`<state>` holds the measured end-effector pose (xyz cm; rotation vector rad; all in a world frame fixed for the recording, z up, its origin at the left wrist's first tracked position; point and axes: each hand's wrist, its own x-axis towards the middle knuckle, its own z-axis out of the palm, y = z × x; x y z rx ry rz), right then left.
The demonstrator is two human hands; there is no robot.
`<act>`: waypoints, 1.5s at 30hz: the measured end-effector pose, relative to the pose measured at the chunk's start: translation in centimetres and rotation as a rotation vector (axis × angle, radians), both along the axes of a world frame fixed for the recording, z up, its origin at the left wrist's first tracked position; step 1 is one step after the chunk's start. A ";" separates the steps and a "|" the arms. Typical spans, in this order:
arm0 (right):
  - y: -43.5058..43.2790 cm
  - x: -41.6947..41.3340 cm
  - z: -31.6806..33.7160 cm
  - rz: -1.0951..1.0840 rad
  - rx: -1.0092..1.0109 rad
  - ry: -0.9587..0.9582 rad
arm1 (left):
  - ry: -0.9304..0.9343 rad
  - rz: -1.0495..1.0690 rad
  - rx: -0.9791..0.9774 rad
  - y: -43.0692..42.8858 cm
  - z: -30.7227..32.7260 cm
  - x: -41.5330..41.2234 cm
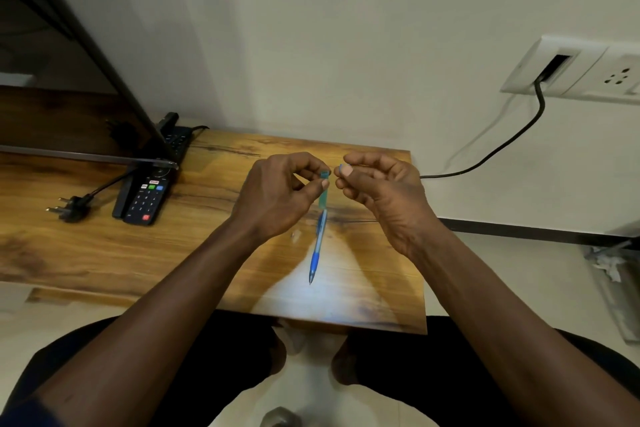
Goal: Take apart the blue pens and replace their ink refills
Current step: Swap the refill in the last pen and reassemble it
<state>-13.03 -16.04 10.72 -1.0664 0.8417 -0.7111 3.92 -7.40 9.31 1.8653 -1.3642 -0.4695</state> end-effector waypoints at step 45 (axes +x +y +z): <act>0.0 -0.2 -0.5 0.094 -0.504 0.356 | 0.213 -0.076 -0.045 0.3 0.4 -0.1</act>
